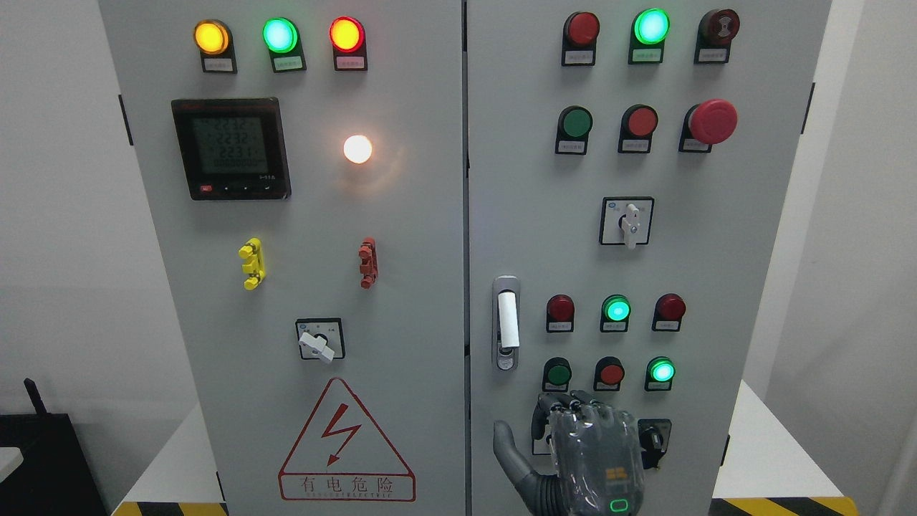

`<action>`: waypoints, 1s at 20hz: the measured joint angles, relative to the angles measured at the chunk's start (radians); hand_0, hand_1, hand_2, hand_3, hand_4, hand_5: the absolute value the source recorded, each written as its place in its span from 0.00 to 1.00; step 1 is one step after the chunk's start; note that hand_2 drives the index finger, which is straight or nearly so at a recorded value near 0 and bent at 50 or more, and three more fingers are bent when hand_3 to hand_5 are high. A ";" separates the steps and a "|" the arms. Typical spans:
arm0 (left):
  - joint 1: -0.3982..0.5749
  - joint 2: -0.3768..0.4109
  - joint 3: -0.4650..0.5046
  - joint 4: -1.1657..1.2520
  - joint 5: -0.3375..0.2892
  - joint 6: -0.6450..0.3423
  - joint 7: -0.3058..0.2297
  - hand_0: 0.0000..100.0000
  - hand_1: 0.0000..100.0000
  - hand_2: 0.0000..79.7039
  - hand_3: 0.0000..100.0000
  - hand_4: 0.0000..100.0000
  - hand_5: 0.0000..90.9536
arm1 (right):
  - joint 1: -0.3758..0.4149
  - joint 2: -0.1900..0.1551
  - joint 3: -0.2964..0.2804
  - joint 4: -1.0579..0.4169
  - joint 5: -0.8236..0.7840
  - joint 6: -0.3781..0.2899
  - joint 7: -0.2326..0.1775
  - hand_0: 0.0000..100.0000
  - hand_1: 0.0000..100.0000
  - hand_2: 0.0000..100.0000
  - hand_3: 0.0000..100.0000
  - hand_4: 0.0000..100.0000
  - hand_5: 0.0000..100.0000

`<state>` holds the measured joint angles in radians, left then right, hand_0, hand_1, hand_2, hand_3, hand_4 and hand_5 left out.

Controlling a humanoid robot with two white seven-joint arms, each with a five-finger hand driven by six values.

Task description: Release door handle

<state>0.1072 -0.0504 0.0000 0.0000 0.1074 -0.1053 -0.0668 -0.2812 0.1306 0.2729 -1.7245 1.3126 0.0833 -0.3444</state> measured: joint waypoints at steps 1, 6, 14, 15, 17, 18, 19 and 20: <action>0.000 0.000 0.000 0.000 0.000 0.000 0.000 0.12 0.39 0.00 0.00 0.00 0.00 | -0.006 0.000 -0.002 -0.003 -0.004 0.000 -0.001 0.36 0.26 0.79 1.00 0.90 0.96; 0.000 0.000 0.000 0.000 0.000 0.000 0.000 0.12 0.39 0.00 0.00 0.00 0.00 | -0.040 0.001 -0.009 -0.012 -0.016 0.000 0.031 0.37 0.18 0.81 1.00 0.89 0.97; 0.000 0.000 0.000 0.000 0.000 0.000 0.000 0.12 0.39 0.00 0.00 0.00 0.00 | -0.093 0.002 -0.009 -0.013 -0.023 0.001 0.059 0.34 0.14 0.83 1.00 0.90 0.99; 0.000 0.000 0.000 0.000 0.000 0.000 0.000 0.12 0.39 0.00 0.00 0.00 0.00 | -0.099 0.002 -0.009 -0.011 -0.024 0.004 0.061 0.32 0.18 0.83 1.00 0.90 0.99; 0.000 0.000 0.000 0.000 0.000 0.000 0.000 0.12 0.39 0.00 0.00 0.00 0.00 | -0.110 0.002 -0.009 -0.007 -0.024 0.006 0.062 0.29 0.23 0.83 1.00 0.90 0.99; 0.000 0.000 0.000 0.000 0.000 0.000 0.000 0.12 0.39 0.00 0.00 0.00 0.00 | -0.115 0.002 -0.009 -0.005 -0.024 0.007 0.062 0.27 0.26 0.83 1.00 0.90 0.99; 0.000 0.000 0.000 0.000 0.000 0.000 0.000 0.12 0.39 0.00 0.00 0.00 0.00 | -0.119 0.002 -0.009 -0.003 -0.024 0.008 0.062 0.26 0.30 0.83 1.00 0.90 0.99; 0.000 0.000 0.000 0.000 0.000 0.000 0.000 0.12 0.39 0.00 0.00 0.00 0.00 | -0.123 0.002 -0.009 -0.002 -0.024 0.008 0.062 0.25 0.32 0.83 1.00 0.90 1.00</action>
<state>0.1073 -0.0504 0.0000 0.0000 0.1074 -0.1053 -0.0668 -0.4038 0.1328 0.2637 -1.7262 1.2882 0.0917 -0.2825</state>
